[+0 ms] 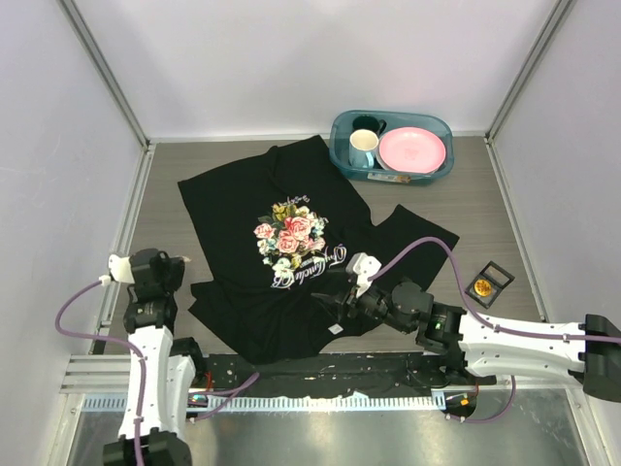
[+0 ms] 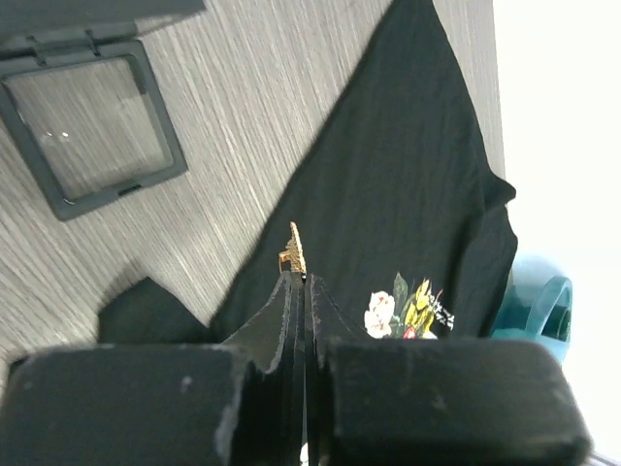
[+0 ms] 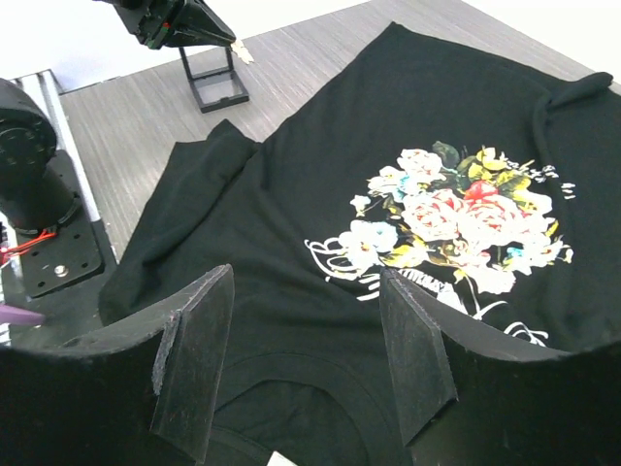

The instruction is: Remove the brooch from the garment

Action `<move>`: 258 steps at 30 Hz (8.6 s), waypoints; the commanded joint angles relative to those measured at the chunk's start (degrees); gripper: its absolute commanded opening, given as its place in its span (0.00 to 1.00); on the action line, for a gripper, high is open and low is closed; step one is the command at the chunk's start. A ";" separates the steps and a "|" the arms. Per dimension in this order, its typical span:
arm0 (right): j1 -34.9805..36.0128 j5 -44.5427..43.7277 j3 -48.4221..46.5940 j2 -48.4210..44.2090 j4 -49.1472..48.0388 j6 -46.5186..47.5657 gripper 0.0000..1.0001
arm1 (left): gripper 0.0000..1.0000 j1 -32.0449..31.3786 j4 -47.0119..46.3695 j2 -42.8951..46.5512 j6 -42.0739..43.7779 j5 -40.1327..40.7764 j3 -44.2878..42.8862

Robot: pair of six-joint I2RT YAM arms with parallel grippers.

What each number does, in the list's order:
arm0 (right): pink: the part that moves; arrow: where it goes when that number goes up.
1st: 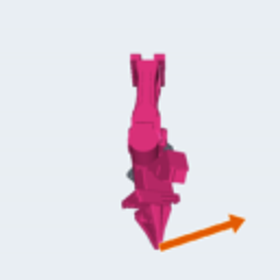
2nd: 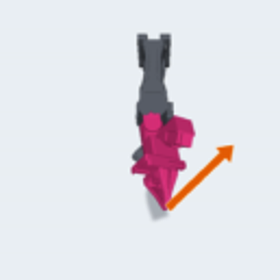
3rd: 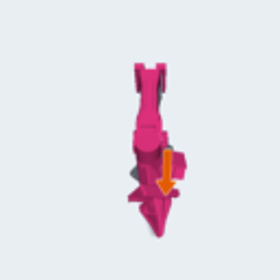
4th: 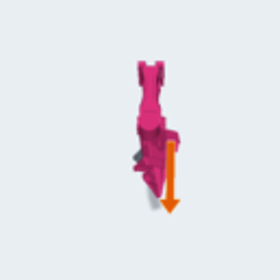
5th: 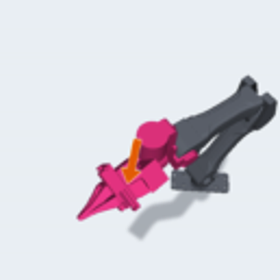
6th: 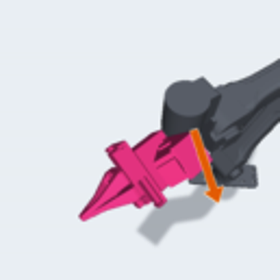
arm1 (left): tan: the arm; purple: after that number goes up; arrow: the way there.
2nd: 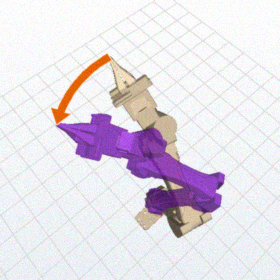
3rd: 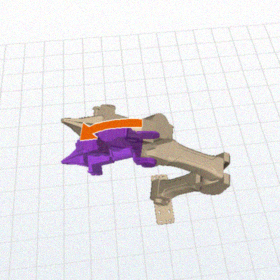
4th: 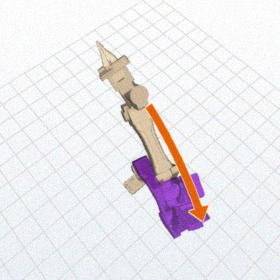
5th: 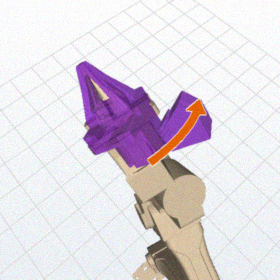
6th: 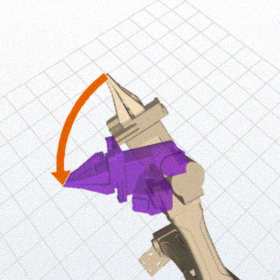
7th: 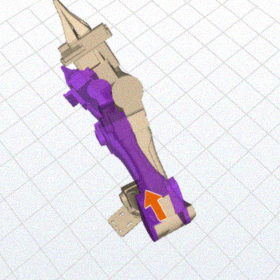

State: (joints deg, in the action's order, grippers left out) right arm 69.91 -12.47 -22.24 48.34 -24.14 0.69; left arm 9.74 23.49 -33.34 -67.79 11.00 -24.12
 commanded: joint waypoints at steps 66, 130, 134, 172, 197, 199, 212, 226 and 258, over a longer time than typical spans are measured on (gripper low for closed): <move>-0.04 8.51 2.90 -11.07 -2.23 -6.93 0.65 | 0.00 21.73 -32.27 1.97 2.31 -4.76 21.66; -0.04 10.01 3.17 -12.39 -2.40 -7.28 0.65 | 0.00 21.82 -41.94 -13.24 -0.59 -3.62 22.63; -0.04 10.18 3.08 -12.30 -2.49 -7.37 0.65 | 0.00 21.73 -41.68 -12.98 -0.41 -3.62 22.71; -0.12 11.15 3.26 -12.30 -3.02 -7.72 0.65 | 0.00 21.73 -45.54 -12.36 -0.77 -3.97 22.63; -0.04 11.41 3.34 -12.30 -3.11 -7.63 0.65 | 0.00 21.73 -55.30 -21.32 -0.94 -4.85 23.59; -0.04 11.50 3.34 -12.21 -3.11 -7.72 0.65 | 0.00 21.73 -56.09 -22.20 -0.94 -4.77 23.59; -0.04 11.68 3.34 -12.21 -3.19 -7.81 0.65 | 0.06 21.73 -47.66 -18.95 -0.24 -3.01 22.19; -0.04 11.68 3.52 -12.57 -3.37 -7.98 0.65 | 0.23 21.81 -44.67 -18.17 0.03 -3.45 21.57; -0.12 12.65 3.26 -11.34 -3.28 -7.81 0.65 | 0.80 21.73 -8.29 1.61 1.44 -10.48 9.54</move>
State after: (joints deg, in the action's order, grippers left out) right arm 69.91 0.14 -18.15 36.71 -25.23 -7.09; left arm 31.20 8.82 -33.45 -66.54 3.14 -10.09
